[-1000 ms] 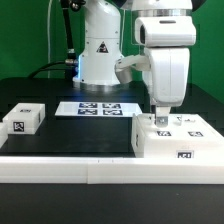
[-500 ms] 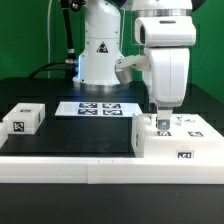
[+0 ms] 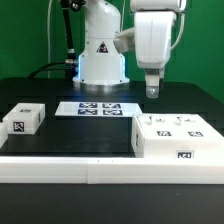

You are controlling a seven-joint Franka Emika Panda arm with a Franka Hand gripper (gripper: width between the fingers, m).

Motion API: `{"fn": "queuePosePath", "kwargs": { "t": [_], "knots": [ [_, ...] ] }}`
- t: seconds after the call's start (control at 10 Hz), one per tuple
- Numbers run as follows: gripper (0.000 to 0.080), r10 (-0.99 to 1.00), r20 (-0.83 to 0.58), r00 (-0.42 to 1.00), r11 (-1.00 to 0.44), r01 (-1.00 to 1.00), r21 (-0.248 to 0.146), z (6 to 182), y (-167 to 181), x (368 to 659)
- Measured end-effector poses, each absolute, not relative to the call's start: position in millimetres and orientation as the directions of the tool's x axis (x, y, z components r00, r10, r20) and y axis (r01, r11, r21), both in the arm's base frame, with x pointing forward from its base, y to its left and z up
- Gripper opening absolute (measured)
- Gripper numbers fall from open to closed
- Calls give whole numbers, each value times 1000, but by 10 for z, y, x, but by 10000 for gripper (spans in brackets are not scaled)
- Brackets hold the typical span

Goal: Assemble cabinet

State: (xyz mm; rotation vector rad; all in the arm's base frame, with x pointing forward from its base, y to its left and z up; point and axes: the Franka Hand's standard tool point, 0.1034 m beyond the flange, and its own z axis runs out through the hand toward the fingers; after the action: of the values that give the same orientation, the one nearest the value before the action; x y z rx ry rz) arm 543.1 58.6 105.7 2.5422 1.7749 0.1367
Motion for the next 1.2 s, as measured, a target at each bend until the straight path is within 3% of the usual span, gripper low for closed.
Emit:
{"fn": "queuePosePath", "kwargs": {
  "t": [0.5,0.8,1.2],
  "knots": [
    [797,915,57,398,-402,913,76,1040,582,5379],
    [797,756,112,645,-653,755,59,1007,595,5327],
    [797,323,146,935,-943,331,-39,881,692,5134]
  ]
}}
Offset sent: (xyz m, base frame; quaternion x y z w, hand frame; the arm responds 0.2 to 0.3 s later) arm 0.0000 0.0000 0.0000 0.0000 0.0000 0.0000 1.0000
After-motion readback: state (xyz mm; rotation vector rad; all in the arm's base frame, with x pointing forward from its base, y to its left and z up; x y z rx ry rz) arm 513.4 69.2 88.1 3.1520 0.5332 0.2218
